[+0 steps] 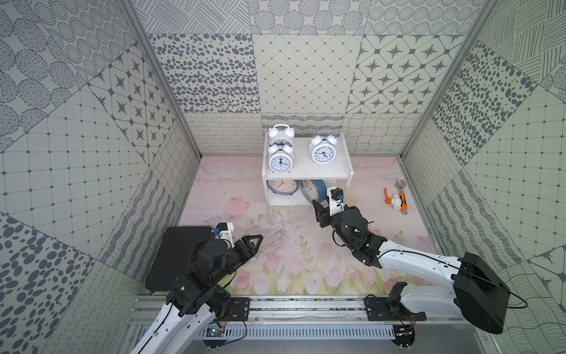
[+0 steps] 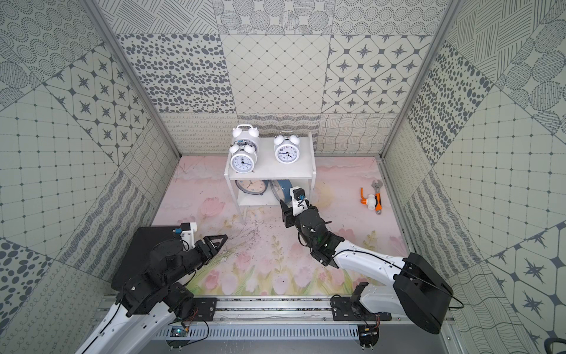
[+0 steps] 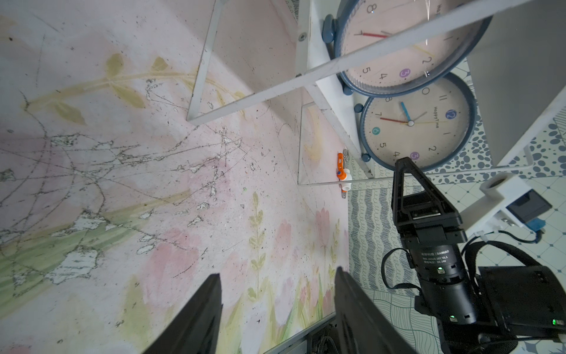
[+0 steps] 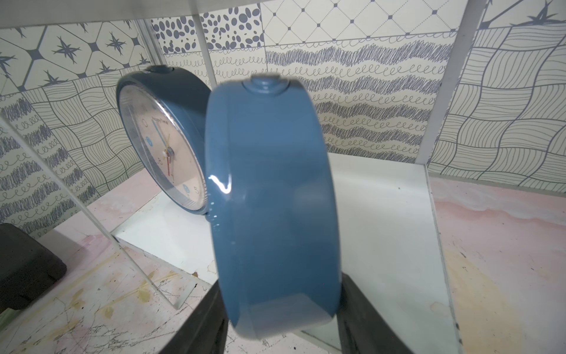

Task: Place the alarm clocks on the shelf by style
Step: Place the alarm on the shelf.

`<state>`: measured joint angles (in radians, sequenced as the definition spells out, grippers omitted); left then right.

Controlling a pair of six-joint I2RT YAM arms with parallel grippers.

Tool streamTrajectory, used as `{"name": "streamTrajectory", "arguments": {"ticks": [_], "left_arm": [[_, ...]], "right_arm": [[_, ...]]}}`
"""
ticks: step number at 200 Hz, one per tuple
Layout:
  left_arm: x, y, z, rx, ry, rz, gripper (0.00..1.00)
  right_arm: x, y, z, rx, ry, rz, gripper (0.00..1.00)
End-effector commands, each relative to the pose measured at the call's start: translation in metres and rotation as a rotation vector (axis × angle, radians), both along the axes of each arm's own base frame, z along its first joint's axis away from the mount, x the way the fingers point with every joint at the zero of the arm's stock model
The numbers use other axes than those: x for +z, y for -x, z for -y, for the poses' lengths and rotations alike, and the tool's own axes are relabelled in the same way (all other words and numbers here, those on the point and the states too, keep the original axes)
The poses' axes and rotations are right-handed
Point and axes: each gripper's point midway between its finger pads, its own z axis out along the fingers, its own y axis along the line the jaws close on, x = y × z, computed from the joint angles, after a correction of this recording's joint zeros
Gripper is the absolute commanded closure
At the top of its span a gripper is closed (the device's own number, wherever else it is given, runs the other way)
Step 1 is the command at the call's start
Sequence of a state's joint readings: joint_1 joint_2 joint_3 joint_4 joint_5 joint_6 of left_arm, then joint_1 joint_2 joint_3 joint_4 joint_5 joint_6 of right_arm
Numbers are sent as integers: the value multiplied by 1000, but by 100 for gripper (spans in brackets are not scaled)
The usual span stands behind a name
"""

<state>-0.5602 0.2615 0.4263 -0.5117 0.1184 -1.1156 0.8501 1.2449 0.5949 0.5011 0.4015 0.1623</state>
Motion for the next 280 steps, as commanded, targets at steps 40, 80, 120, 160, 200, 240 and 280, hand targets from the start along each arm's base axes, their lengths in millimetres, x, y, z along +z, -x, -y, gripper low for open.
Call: {"name": "streamTrajectory", "arguments": {"ticks": [40,80,120,160,200,240,280], "left_arm": [[9,-2,1,-15,-6,49,38],[7,-3,2,-15,-4,45,38],[8,-1,3,-26,1,45,38],[9,-1,3,-23,6,50,37],[7,0,2,-24,2,44,37],[5,1,1,-19,-1,42,37],[5,0,2,-20,2,43,37]], "right_arm": [[22,1,15,-57,-77,14,34],[20,3,23,-86,-82,-8,33],[22,3,33,-133,-94,-11,35],[24,1,42,-186,-82,-18,35],[27,8,45,-175,-84,-24,33],[29,31,47,-97,-85,-21,48],[26,51,26,60,-19,-43,67]]}}
